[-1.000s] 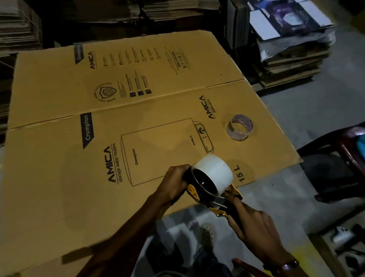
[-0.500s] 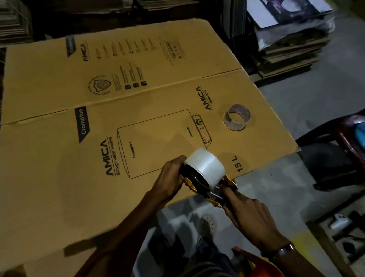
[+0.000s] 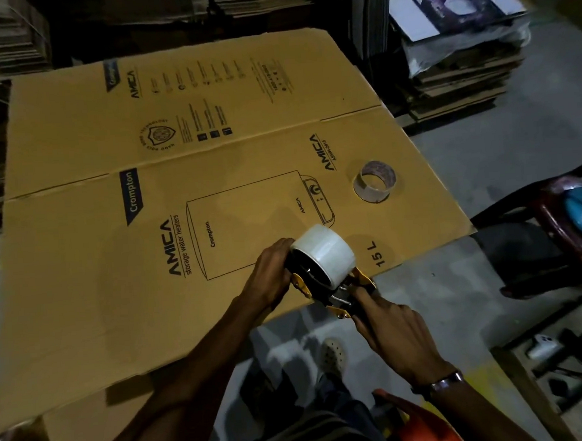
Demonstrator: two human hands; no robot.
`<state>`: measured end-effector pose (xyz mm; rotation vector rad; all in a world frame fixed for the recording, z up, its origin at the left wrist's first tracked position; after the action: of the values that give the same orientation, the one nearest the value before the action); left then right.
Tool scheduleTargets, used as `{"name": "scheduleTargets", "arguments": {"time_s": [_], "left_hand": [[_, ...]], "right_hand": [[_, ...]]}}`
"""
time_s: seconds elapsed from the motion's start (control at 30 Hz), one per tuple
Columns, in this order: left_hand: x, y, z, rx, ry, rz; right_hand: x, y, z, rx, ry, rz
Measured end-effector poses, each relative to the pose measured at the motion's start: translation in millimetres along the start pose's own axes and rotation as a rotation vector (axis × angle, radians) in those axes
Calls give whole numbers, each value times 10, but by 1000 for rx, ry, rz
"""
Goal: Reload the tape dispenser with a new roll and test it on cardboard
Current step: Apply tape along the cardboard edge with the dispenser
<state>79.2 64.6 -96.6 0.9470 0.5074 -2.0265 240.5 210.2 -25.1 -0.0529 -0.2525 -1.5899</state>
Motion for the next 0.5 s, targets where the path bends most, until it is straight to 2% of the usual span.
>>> {"name": "scheduleTargets", "arguments": {"time_s": [0.2, 0.33, 0.5], "left_hand": [[-7, 5, 18, 7, -35, 15], [72, 71, 97, -54, -443, 18], [228, 210, 52, 1, -686, 29]], "right_hand": [[46, -47, 58, -9, 21, 32], [55, -30, 47, 15, 84, 31], [35, -47, -5, 30, 27, 11]]}}
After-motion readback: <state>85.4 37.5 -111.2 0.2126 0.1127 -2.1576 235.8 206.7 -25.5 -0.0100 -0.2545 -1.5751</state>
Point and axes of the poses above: each hand's wrist, its own y-axis away from the middle knuckle, its own z-axis out of the back of the hand, x = y × z, the point moved 6 cm from there along -y, towards the middle knuckle, and after that the axes turned 2 degrees about -y, right-handed, at the moved point
